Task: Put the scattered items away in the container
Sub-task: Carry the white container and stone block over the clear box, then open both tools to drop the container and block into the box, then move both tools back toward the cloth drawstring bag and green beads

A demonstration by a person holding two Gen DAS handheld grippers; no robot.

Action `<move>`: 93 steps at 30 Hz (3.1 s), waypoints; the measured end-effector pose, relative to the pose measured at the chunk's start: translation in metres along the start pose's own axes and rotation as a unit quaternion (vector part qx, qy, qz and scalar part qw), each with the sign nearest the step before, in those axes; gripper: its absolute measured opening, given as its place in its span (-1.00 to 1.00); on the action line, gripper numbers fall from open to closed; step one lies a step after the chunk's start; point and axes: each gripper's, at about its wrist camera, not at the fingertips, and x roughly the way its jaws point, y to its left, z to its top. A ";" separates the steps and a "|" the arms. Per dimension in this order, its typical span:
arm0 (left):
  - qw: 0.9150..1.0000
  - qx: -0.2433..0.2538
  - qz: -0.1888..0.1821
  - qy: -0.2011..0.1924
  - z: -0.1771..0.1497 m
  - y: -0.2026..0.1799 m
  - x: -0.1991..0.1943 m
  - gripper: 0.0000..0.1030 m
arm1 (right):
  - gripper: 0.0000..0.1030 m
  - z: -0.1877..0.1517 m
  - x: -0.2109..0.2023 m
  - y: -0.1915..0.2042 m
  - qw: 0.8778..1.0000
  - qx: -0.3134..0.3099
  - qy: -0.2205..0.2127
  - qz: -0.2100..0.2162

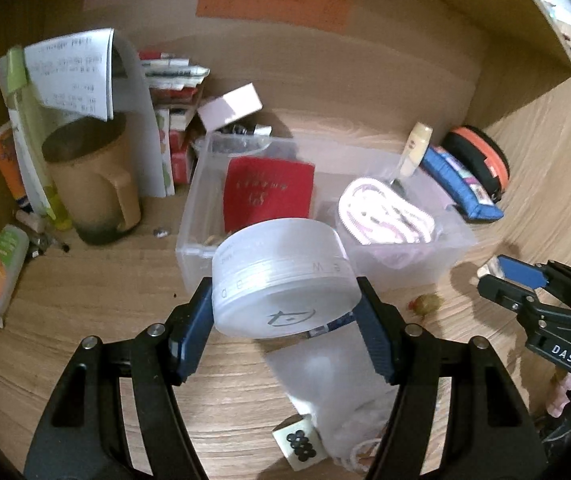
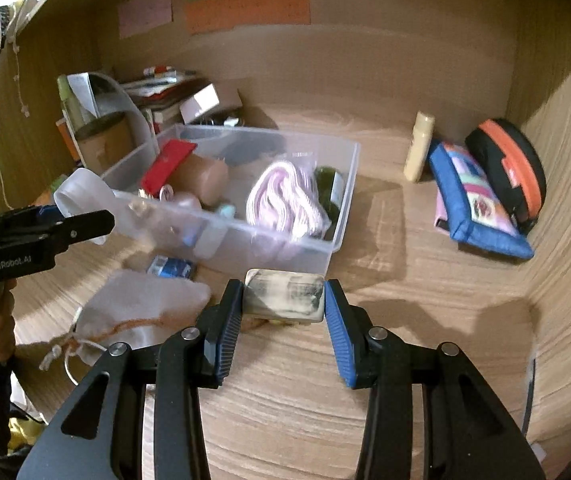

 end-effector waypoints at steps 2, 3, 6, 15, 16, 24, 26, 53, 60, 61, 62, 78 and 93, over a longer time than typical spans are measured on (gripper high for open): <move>1.000 0.001 -0.001 -0.007 0.004 -0.003 -0.004 0.30 | -0.27 0.005 -0.003 0.000 1.000 -0.006 -0.009 -0.003; 1.000 0.003 -0.002 -0.012 0.006 -0.004 -0.006 0.30 | -0.27 0.008 -0.006 -0.001 1.000 -0.008 -0.014 -0.004; 1.000 0.004 -0.002 -0.023 0.013 -0.006 -0.010 0.30 | -0.27 0.017 -0.010 -0.002 1.000 -0.012 -0.026 -0.008; 0.999 -0.003 0.000 -0.050 0.034 -0.002 -0.018 0.30 | -0.27 0.045 -0.016 -0.004 0.998 -0.017 -0.065 -0.007; 0.999 -0.004 0.000 -0.053 0.036 -0.002 -0.019 0.30 | -0.27 0.047 -0.015 -0.003 0.998 -0.018 -0.067 -0.007; 0.999 -0.009 -0.004 -0.050 0.056 0.002 -0.006 0.30 | -0.27 0.054 0.004 -0.001 0.998 -0.013 -0.057 0.009; 0.999 -0.010 -0.009 -0.042 0.060 0.002 0.003 0.30 | -0.27 0.055 0.009 -0.002 0.999 -0.009 -0.052 0.012; 1.000 -0.005 0.007 0.014 0.050 0.019 0.053 0.35 | -0.27 0.052 0.086 0.000 0.999 -0.010 0.027 0.027; 1.000 -0.009 0.009 0.005 0.050 0.018 0.046 0.36 | 0.04 0.052 0.084 0.003 1.000 -0.019 0.018 0.004; 1.000 -0.009 0.009 0.003 0.050 0.018 0.045 0.36 | 0.04 0.052 0.083 0.003 1.000 -0.020 0.018 0.005; 1.000 -0.009 0.011 -0.001 0.050 0.018 0.042 0.36 | 0.04 0.052 0.082 0.003 1.000 -0.021 0.017 0.007; 1.000 0.006 0.019 -0.024 0.024 0.012 0.001 0.50 | 0.23 0.043 0.053 0.008 0.999 -0.031 -0.007 -0.005; 1.000 0.016 0.009 0.025 -0.018 0.005 -0.008 0.51 | 0.24 0.022 0.031 -0.007 1.000 -0.022 -0.012 -0.020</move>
